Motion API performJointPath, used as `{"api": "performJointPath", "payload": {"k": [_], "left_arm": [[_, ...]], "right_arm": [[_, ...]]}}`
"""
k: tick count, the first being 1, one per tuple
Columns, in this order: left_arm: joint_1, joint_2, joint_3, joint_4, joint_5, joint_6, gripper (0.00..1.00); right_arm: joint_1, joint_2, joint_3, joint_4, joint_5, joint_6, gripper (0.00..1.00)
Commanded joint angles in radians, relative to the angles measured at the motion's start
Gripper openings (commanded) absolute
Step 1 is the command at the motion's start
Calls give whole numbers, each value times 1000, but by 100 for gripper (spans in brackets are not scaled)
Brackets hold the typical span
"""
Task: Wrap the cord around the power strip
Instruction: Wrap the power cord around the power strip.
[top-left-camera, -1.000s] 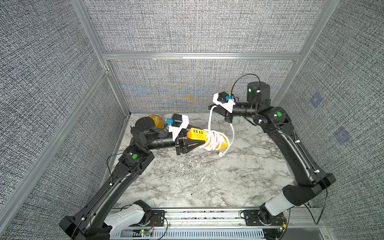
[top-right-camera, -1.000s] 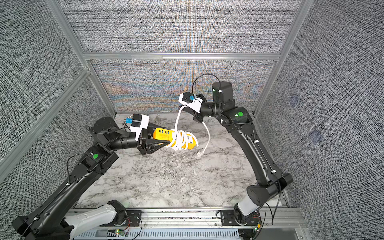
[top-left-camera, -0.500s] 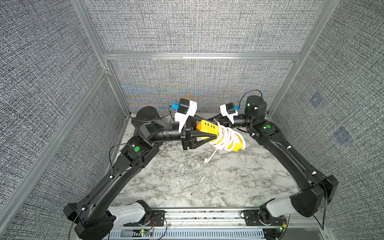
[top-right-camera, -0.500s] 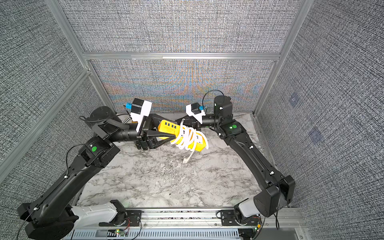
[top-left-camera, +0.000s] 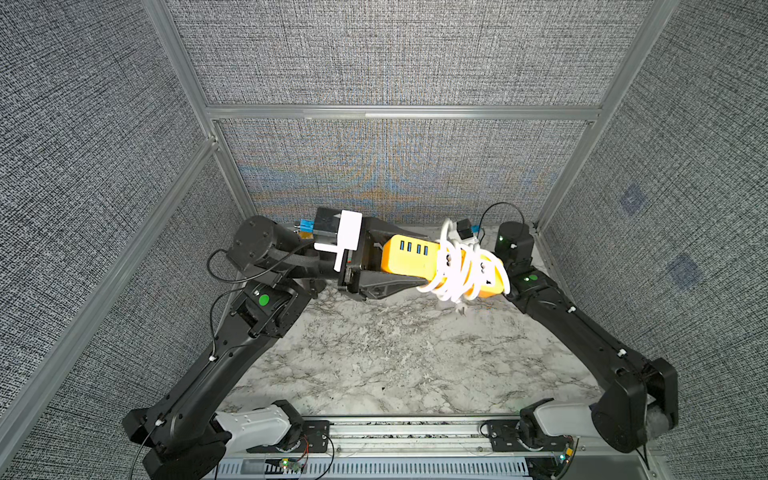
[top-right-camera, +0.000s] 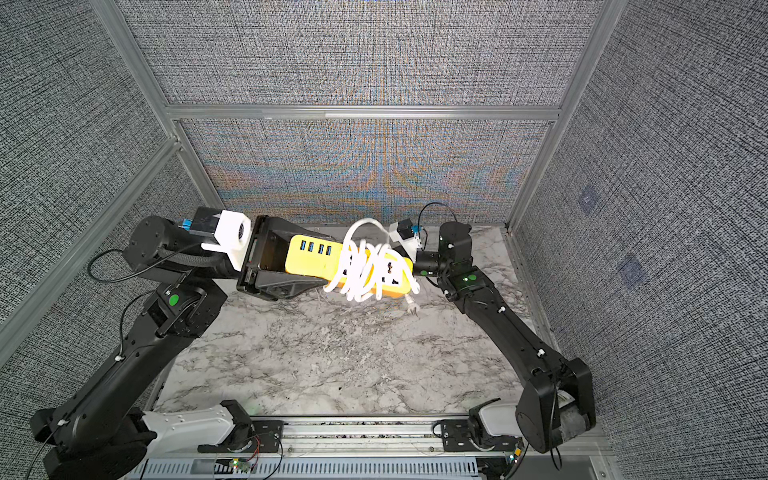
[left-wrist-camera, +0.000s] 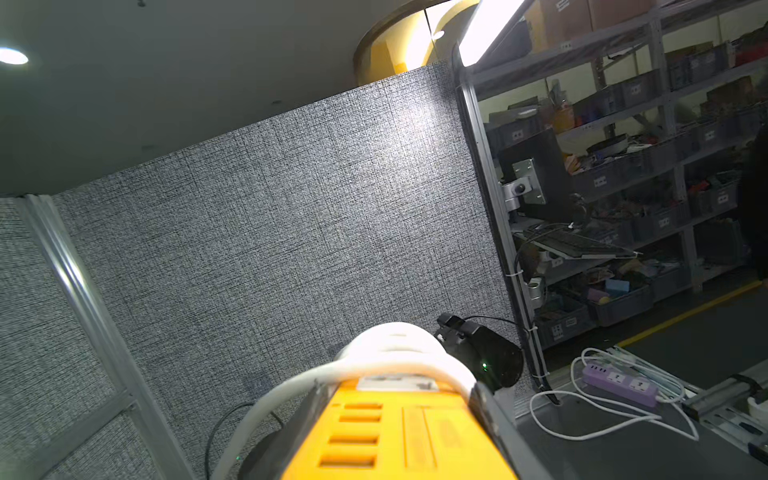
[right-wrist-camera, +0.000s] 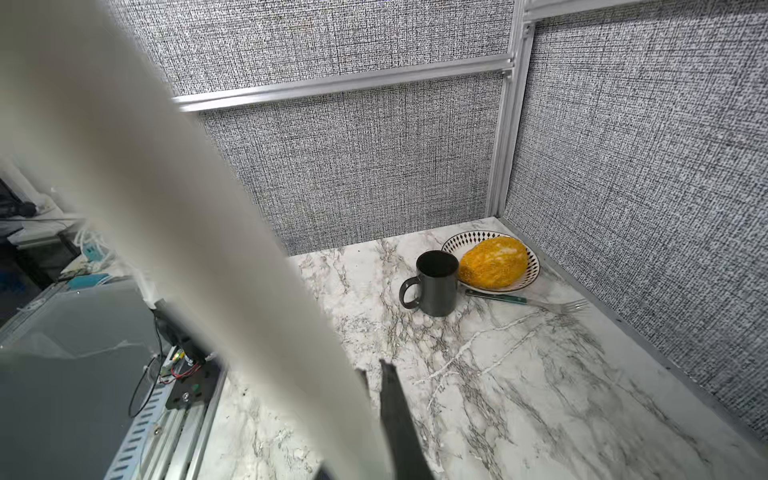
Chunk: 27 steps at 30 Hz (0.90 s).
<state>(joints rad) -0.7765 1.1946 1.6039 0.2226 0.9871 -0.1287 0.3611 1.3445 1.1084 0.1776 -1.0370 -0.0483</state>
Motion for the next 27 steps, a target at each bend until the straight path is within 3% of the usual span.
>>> {"api": "performJointPath", "payload": {"k": [1, 8, 13, 15, 20, 23, 27], "left_arm": [[0, -10, -10, 61, -198, 123, 0], [0, 26, -53, 135, -620, 292, 0], [17, 101, -64, 158, -889, 400, 0], [20, 131, -73, 152, -928, 453, 0], [51, 190, -108, 161, -1030, 448, 0], [64, 215, -130, 127, -1033, 499, 0], [94, 186, -202, 70, -964, 470, 0]], "right_arm": [[4, -25, -47, 93, -14, 64, 0], [82, -118, -164, 103, 85, 77, 0], [224, -190, -114, -120, 260, -56, 0], [289, -205, -64, -219, 342, -112, 0], [449, -208, 109, -472, 529, -235, 0], [523, -186, 243, -612, 626, -306, 0], [556, -170, 443, -773, 766, -400, 0]]}}
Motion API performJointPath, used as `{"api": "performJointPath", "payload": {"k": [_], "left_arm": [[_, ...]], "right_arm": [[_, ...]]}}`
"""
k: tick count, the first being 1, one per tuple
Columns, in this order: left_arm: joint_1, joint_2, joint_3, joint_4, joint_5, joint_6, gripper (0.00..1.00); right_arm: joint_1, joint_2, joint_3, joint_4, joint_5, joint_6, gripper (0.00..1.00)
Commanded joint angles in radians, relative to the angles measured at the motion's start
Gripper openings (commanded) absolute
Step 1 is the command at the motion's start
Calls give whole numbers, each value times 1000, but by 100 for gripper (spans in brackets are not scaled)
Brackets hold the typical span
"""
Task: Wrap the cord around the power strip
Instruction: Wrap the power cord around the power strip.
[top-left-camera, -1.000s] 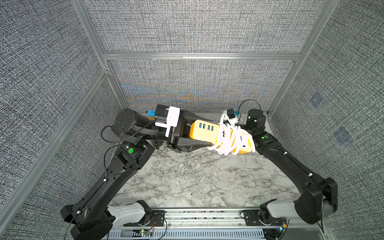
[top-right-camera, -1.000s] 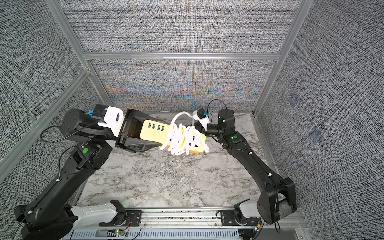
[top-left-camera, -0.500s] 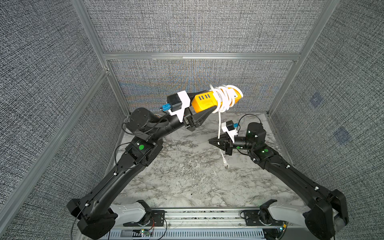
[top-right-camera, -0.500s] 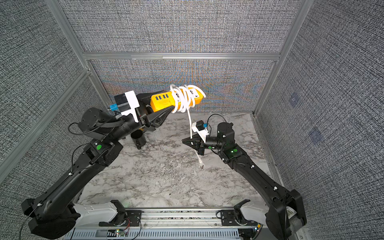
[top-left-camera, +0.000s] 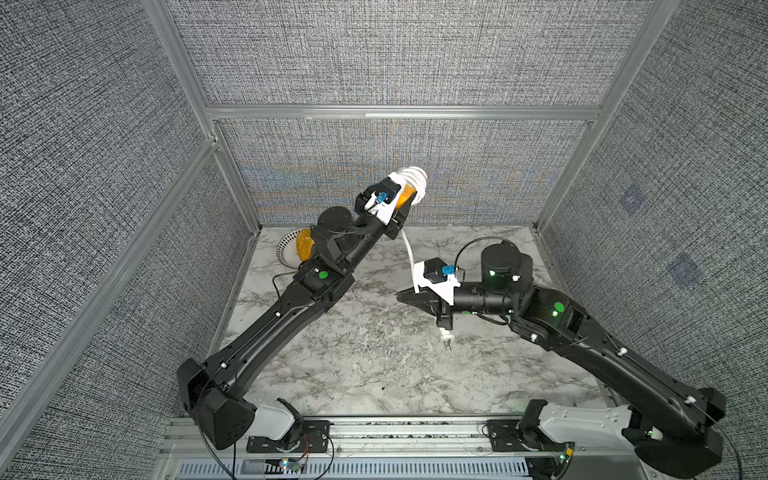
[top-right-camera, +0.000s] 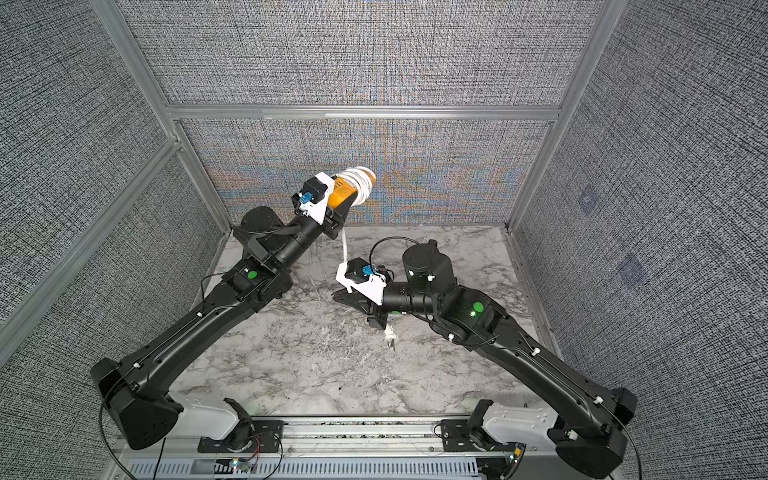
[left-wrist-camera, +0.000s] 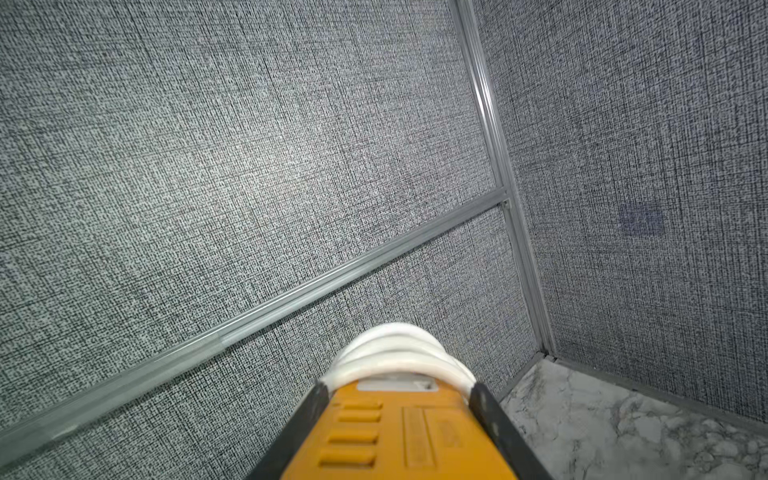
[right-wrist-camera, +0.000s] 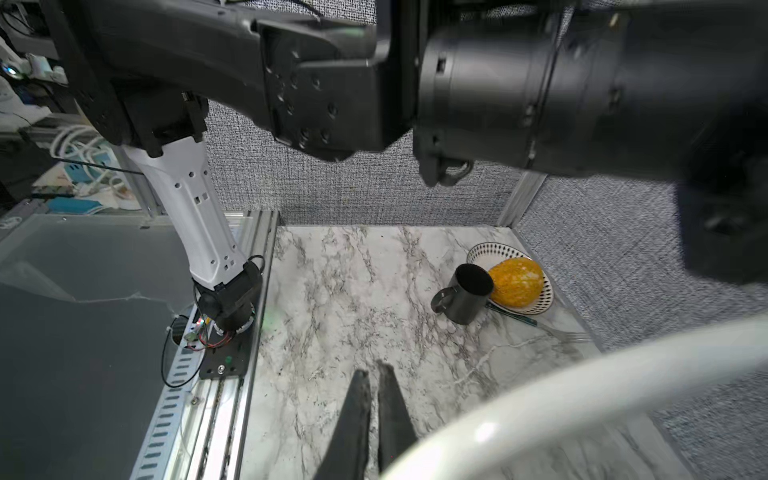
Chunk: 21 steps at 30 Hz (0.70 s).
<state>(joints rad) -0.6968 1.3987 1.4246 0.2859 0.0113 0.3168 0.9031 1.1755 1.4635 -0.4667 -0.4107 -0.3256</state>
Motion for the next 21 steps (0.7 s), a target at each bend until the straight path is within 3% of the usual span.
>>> {"api": "performJointPath", "payload": {"k": [1, 7, 13, 17, 21], "left_arm": [[21, -36, -45, -26, 48, 28, 0], [79, -173, -157, -154, 212, -69, 0], [109, -268, -171, -398, 543, -69, 0], [108, -320, -191, -481, 786, -92, 0], [109, -376, -226, -454, 921, -176, 0]], "right_arm": [[16, 2, 138, -165, 176, -147, 0], [19, 17, 310, -295, 362, -251, 0], [16, 52, 393, -267, 506, -395, 0], [-7, 104, 467, -243, 520, -474, 0], [-88, 135, 497, -215, 460, -510, 0]]}}
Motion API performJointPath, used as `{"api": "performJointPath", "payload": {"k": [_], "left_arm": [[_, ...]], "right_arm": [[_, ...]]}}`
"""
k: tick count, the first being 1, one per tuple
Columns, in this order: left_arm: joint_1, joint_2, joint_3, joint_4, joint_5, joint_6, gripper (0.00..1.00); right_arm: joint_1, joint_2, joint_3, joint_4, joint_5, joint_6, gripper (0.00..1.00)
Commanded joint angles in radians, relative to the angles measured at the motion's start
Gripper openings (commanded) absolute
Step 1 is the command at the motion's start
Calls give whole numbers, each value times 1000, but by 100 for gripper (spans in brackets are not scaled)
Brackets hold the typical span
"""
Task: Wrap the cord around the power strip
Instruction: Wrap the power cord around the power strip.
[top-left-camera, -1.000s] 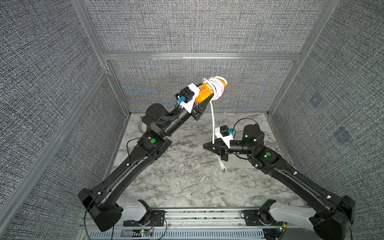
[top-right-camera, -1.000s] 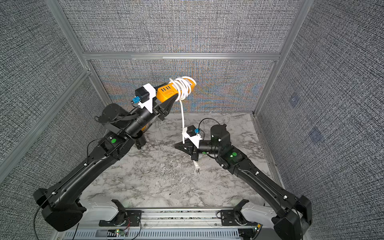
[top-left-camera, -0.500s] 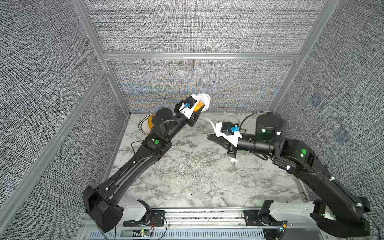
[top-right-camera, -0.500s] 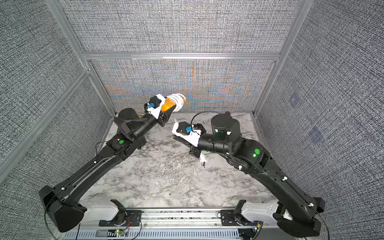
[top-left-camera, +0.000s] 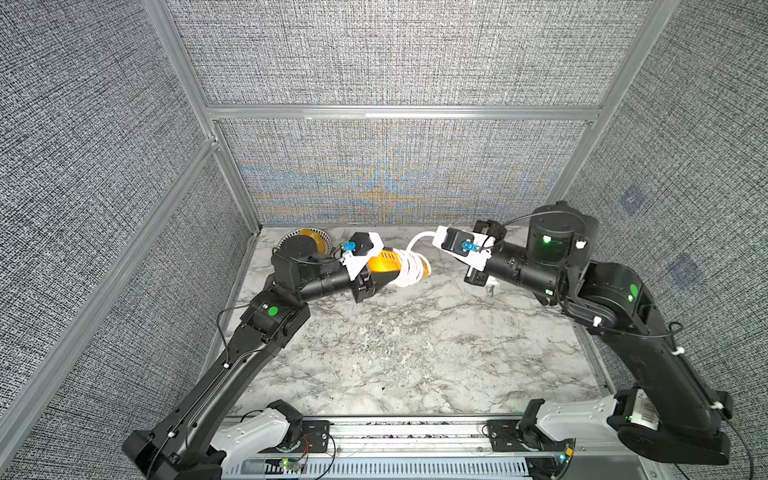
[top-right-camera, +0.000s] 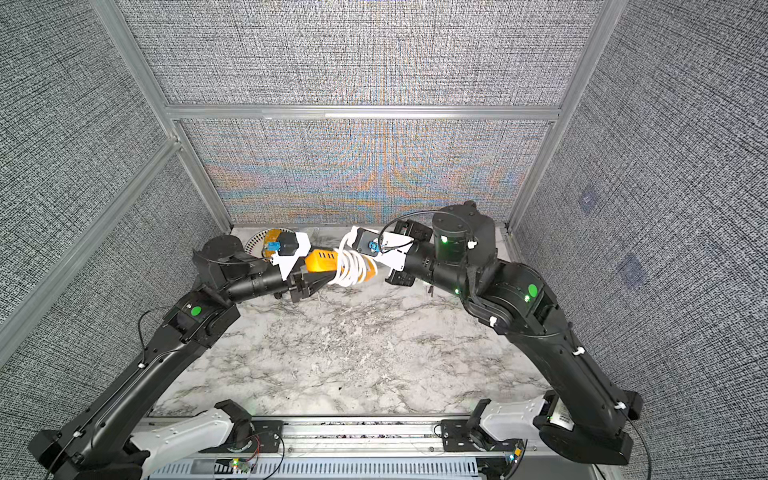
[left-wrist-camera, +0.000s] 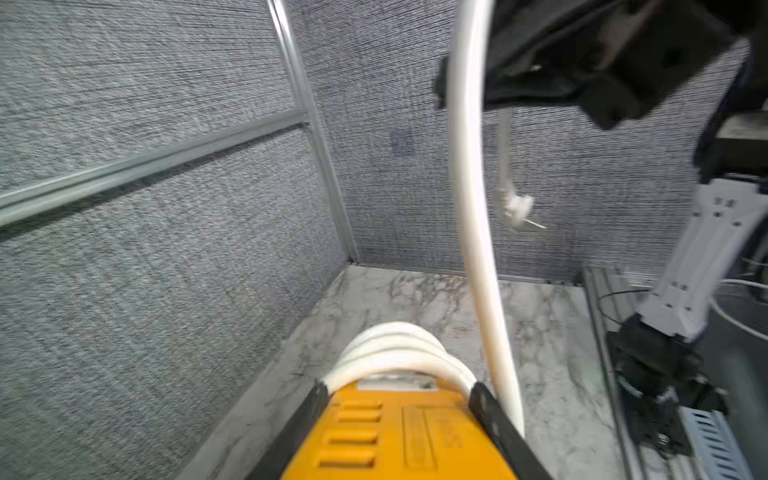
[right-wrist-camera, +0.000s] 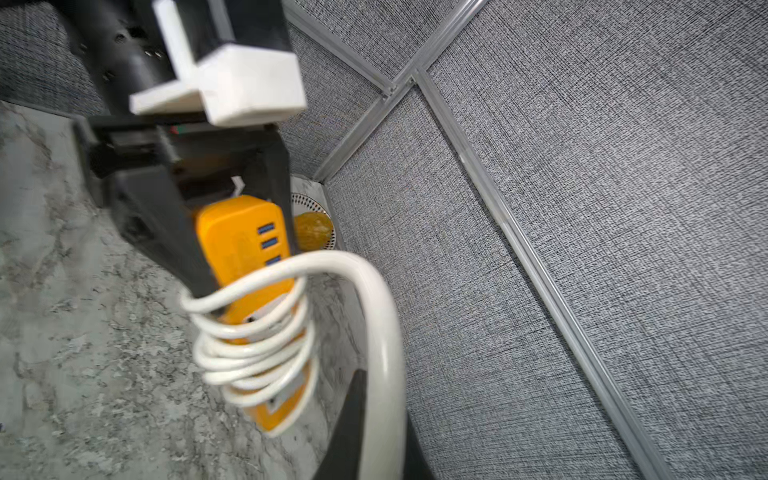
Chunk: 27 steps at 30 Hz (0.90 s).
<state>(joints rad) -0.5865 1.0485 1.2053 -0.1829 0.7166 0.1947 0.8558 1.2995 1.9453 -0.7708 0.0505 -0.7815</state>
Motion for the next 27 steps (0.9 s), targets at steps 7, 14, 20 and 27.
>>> {"api": "performJointPath", "payload": {"k": [7, 14, 20, 27], "left_arm": [[-3, -68, 0, 174, 374, -277, 0], [-95, 14, 120, 294, 483, -480, 0], [-196, 109, 276, 344, 500, -513, 0], [-228, 178, 416, 451, 437, -486, 0]], "right_arm": [[-255, 54, -73, 182, -276, -14, 0], [-298, 166, -133, 239, -512, 47, 0], [-323, 206, -266, 346, -795, 164, 0], [-338, 152, -523, 627, -988, 391, 0]]}}
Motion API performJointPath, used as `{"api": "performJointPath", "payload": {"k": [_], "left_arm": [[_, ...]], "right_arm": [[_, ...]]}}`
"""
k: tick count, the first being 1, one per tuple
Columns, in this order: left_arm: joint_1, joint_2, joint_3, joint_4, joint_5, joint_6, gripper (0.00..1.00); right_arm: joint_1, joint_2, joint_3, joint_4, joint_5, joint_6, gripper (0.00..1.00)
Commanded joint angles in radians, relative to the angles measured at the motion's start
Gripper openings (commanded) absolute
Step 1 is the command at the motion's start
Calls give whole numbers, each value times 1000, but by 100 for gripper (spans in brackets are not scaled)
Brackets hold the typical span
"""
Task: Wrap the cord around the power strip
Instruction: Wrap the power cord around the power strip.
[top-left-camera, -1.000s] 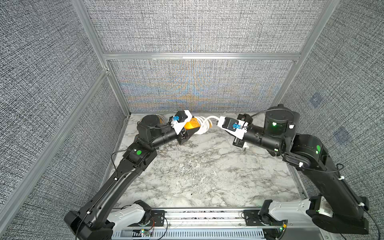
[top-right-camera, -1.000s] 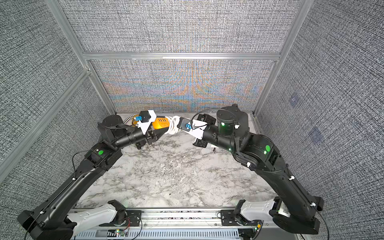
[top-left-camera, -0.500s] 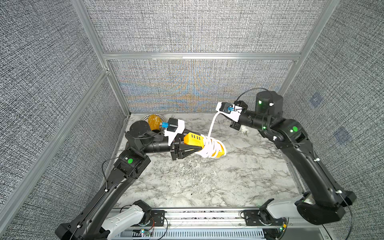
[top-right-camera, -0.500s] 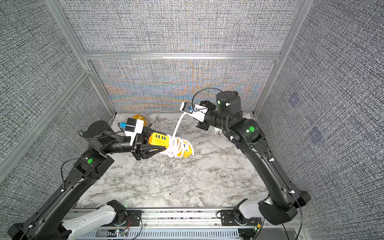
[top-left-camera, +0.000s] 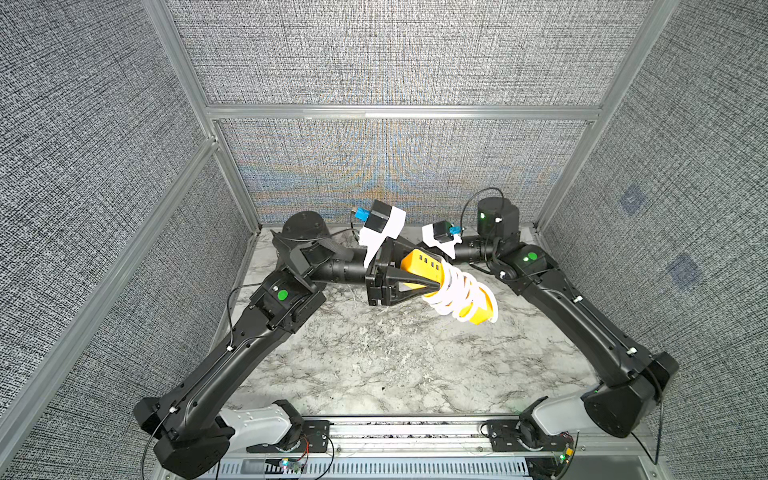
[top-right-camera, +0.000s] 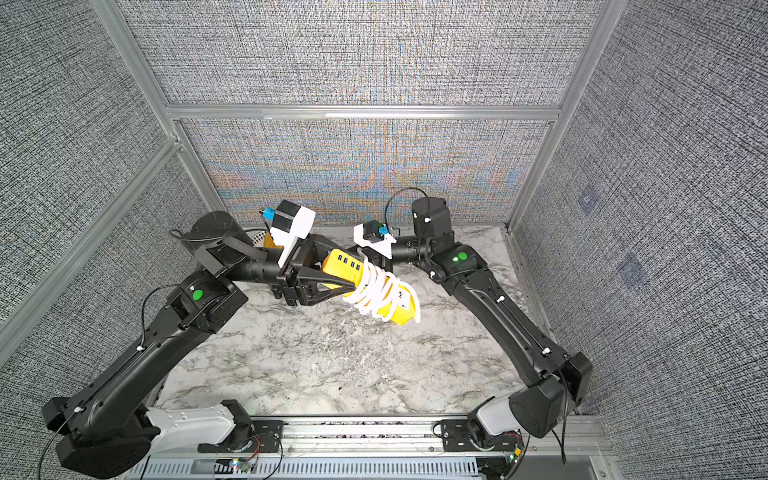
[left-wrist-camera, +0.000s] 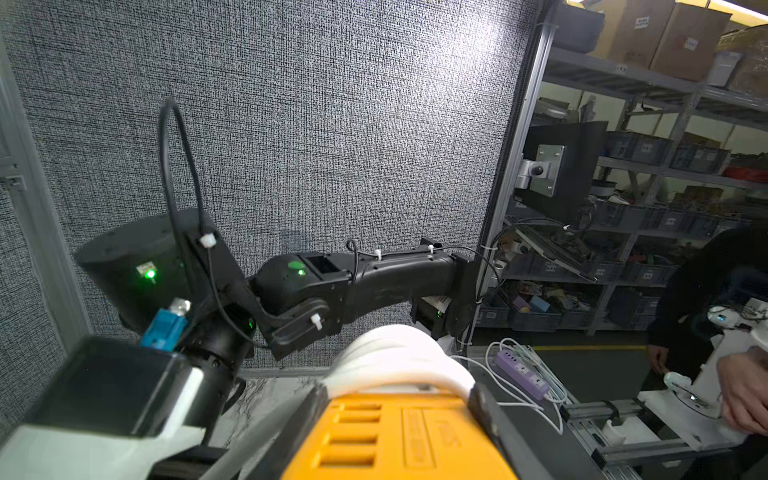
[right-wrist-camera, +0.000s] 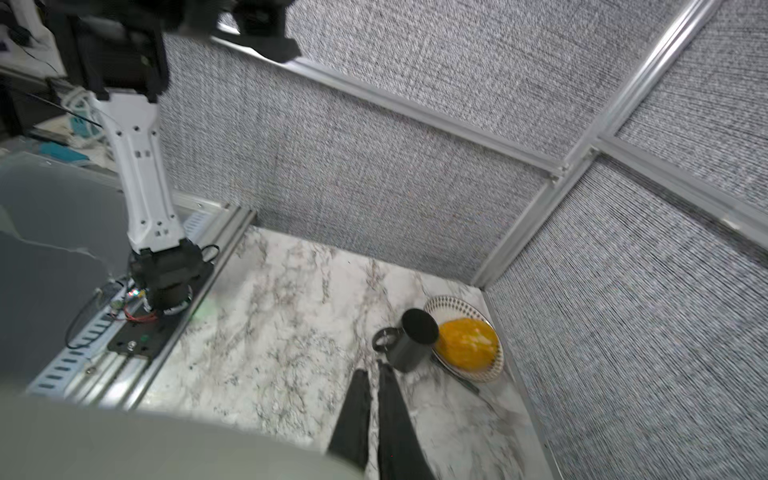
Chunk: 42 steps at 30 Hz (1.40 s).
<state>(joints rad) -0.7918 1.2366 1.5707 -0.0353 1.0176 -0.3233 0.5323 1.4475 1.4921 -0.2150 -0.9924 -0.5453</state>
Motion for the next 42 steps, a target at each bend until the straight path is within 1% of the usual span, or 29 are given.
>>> {"api": "performJointPath", "payload": {"k": [1, 3, 5, 7, 8, 11, 14, 17, 19, 21, 23, 25, 29, 31, 34, 36, 38, 40, 42], "left_arm": [[-24, -4, 65, 313, 118, 42, 0], [-24, 7, 82, 335, 81, 58, 0], [-24, 15, 96, 351, 65, 75, 0], [-24, 14, 95, 355, 48, 93, 0], [-24, 14, 93, 346, 49, 108, 0], [-24, 7, 64, 289, 38, 184, 0], [-25, -2, 47, 307, 12, 195, 0], [-24, -8, 42, 305, -14, 217, 0], [-24, -16, 27, 321, -55, 238, 0], [-24, -24, 17, 324, -117, 278, 0], [-24, -29, 5, 330, -218, 318, 0], [-24, -31, -30, 382, -362, 326, 0], [-25, -10, -81, 455, -566, 369, 0], [-24, 12, -104, 490, -697, 381, 0], [-24, 46, -126, 489, -824, 444, 0], [-24, 58, -150, 482, -850, 525, 0], [-24, 60, -182, 468, -921, 564, 0], [-23, 58, -202, 417, -976, 651, 0], [-17, 54, -235, 406, -1020, 698, 0]], "right_arm": [[-18, -8, -104, 116, 42, 191, 0], [-29, -33, -166, 200, 16, 266, 0], [-49, -67, -236, 319, -13, 368, 1], [-66, -95, -290, 414, -26, 450, 8], [-75, -103, -303, 429, -35, 471, 11], [-80, -114, -315, 417, -45, 476, 16], [-86, -131, -340, 421, -45, 486, 20], [-87, -143, -364, 446, -41, 503, 20], [-86, -150, -376, 464, -39, 517, 19], [-86, -155, -388, 470, -35, 523, 17], [-86, -163, -408, 494, -34, 538, 10], [-86, -179, -438, 545, -28, 575, 0], [-69, -224, -501, 629, 24, 630, 0], [-55, -248, -520, 634, 60, 633, 0], [-30, -284, -535, 623, 120, 624, 0], [-14, -314, -525, 570, 170, 586, 0], [5, -348, -501, 502, 229, 536, 0], [30, -372, -454, 399, 285, 470, 0], [63, -379, -408, 303, 327, 411, 0]]}}
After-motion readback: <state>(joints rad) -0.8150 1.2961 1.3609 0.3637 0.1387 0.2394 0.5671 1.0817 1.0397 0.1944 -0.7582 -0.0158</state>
